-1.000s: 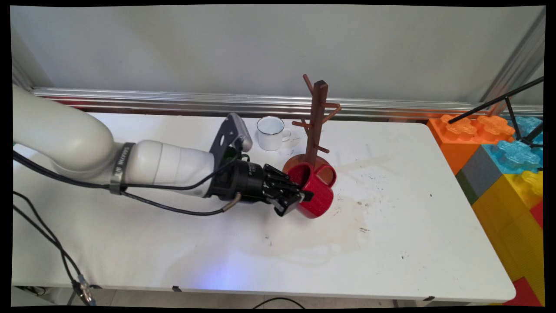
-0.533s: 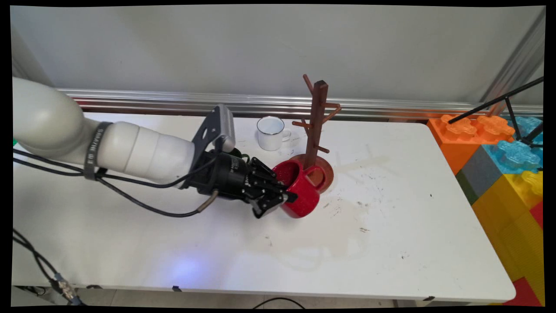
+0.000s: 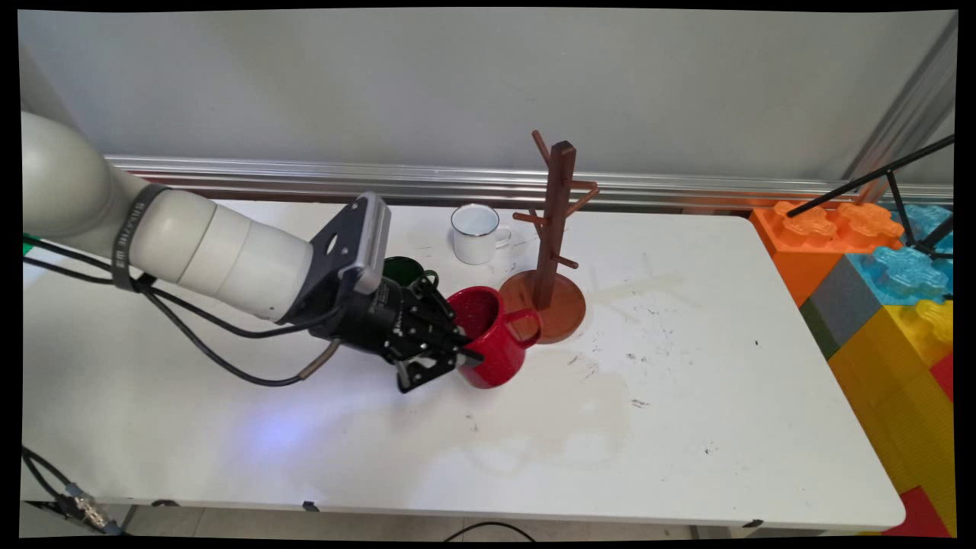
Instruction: Place the picked object on the table
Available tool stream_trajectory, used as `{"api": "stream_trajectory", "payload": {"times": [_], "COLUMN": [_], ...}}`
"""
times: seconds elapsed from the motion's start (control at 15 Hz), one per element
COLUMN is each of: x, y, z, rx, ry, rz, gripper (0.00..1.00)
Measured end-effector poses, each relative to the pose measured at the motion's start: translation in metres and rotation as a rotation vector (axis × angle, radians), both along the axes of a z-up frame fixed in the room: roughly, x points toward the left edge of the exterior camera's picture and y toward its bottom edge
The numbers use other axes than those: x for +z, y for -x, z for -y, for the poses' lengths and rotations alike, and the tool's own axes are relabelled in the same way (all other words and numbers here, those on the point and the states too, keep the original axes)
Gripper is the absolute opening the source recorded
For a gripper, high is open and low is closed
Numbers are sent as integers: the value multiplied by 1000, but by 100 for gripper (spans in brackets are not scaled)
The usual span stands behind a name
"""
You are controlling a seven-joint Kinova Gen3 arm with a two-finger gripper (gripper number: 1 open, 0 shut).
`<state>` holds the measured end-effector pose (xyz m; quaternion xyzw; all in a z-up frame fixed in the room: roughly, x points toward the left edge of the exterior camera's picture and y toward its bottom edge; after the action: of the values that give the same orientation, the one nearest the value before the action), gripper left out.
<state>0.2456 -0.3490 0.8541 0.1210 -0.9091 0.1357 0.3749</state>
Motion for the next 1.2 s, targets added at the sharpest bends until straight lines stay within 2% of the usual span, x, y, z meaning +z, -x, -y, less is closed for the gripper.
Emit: {"api": "stream_trajectory", "payload": {"times": [0.2, 0.73, 0.93, 1.2], "x": [-2, -24, -34, -42], "y": [-8, -22, -24, -25], "z": [1, 14, 21, 27], "rx": [-63, -175, -205, -227], "ry": [35, 98, 114, 124], "rz": [95, 276, 330, 367], "gripper": [0, 0, 0, 0]}}
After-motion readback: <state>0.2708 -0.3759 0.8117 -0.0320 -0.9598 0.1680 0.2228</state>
